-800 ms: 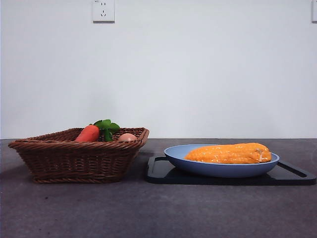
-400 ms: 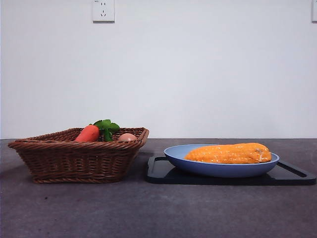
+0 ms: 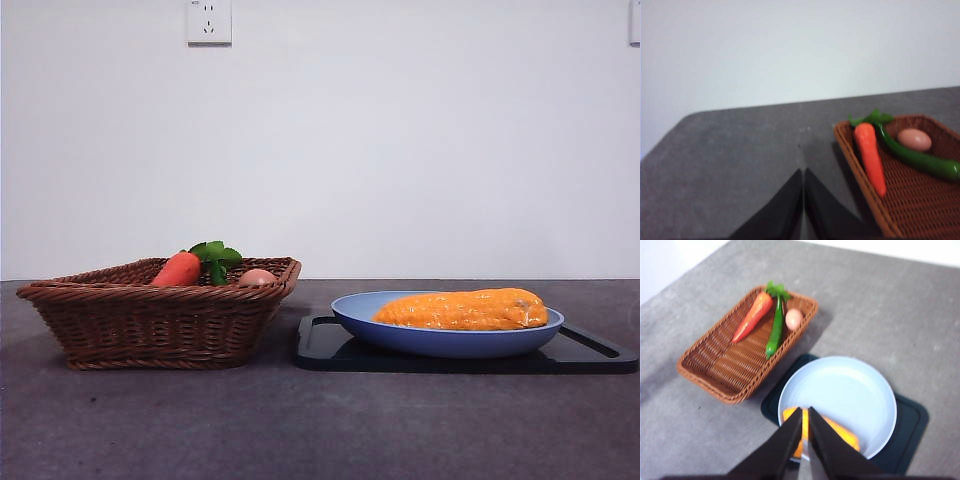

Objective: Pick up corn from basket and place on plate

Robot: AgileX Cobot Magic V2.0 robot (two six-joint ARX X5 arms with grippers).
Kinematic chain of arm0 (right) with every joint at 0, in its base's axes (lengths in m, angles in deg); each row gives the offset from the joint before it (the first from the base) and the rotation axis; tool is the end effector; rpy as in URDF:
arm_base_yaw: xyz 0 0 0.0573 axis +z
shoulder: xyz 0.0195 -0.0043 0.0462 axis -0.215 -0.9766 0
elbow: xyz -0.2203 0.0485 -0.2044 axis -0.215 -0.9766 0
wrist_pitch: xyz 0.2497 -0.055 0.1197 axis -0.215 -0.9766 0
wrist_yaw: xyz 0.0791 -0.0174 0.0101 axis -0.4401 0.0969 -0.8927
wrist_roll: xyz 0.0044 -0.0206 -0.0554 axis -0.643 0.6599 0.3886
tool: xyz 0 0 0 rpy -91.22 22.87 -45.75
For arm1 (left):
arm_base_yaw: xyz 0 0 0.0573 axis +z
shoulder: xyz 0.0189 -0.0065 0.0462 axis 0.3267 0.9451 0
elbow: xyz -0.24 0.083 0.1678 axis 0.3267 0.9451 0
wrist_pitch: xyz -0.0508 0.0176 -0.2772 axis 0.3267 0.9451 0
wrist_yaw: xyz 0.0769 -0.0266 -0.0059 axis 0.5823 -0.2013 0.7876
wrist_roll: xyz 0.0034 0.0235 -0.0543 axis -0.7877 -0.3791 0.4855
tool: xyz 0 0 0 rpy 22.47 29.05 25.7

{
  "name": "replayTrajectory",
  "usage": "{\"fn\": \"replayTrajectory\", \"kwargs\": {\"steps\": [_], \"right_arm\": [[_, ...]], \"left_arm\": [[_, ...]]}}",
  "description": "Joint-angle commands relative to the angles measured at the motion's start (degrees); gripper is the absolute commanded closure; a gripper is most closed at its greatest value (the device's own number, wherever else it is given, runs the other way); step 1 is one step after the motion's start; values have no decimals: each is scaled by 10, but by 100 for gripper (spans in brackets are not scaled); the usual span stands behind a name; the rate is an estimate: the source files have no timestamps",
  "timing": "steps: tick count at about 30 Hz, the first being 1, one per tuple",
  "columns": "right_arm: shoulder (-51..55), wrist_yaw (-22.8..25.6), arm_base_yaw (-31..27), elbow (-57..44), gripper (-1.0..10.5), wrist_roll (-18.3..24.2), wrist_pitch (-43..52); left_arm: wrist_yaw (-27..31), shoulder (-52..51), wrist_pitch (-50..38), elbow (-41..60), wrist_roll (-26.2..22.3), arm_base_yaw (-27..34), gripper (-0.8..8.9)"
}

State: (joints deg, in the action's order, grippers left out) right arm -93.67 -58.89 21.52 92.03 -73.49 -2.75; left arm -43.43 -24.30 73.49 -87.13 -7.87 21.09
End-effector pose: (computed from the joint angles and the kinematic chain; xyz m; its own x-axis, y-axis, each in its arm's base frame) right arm 0.1708 0.0457 0.4017 0.6671 0.5898 -0.4551 -0.5712 0.7971 0.1958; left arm 0.1027 0.0001 0.2030 0.9982 -0.0595 -0.0017 0.0594 0.9950 0.0805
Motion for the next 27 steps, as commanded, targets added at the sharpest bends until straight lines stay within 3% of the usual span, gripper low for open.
{"fn": "replayTrajectory", "kwargs": {"steps": [1, 27], "right_arm": [[-5, 0, 1, 11, 945, 1, 6], [-5, 0, 1, 11, 945, 1, 6]], "left_arm": [[2, -21, -1, 18, 13, 2, 807], [1, -89, 120, 71, 42, 2, 807]]}}
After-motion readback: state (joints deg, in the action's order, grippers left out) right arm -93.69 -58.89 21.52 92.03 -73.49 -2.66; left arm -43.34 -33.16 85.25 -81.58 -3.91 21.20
